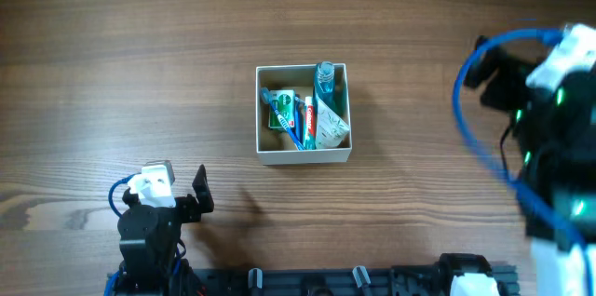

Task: Pack container

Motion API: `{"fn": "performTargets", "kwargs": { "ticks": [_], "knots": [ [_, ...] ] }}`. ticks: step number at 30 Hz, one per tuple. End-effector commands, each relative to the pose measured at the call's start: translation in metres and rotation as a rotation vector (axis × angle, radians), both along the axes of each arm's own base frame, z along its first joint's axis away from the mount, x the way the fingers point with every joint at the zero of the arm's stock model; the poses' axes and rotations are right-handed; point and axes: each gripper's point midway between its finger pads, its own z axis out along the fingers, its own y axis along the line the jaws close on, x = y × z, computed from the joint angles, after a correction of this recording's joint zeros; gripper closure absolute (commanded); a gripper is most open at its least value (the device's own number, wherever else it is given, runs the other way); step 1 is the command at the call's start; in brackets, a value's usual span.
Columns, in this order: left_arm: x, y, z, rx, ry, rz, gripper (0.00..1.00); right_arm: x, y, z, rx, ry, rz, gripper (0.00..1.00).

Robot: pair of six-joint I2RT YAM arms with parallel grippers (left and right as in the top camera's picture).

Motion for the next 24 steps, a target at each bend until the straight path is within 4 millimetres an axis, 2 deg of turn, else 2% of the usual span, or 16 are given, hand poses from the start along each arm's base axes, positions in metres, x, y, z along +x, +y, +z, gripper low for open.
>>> {"fn": "performTargets", "kwargs": {
  "ticks": [1, 6, 12, 24],
  "knots": [
    [0.000, 0.001, -0.008, 0.020, 0.012, -0.001, 0.00, -0.021, 0.004, -0.030, -0.092, -0.043, 0.049, 0.00],
    [0.000, 0.001, -0.008, 0.020, 0.012, -0.001, 0.00, -0.046, 0.000, -0.074, -0.104, -0.093, 0.016, 0.00],
    [0.000, 0.001, -0.008, 0.020, 0.012, -0.001, 0.00, -0.058, -0.002, -0.111, -0.109, -0.101, -0.002, 0.00],
    [0.000, 0.001, -0.008, 0.020, 0.012, -0.001, 0.00, -0.075, -0.004, -0.152, -0.114, -0.143, -0.023, 0.00]
  ]
}}
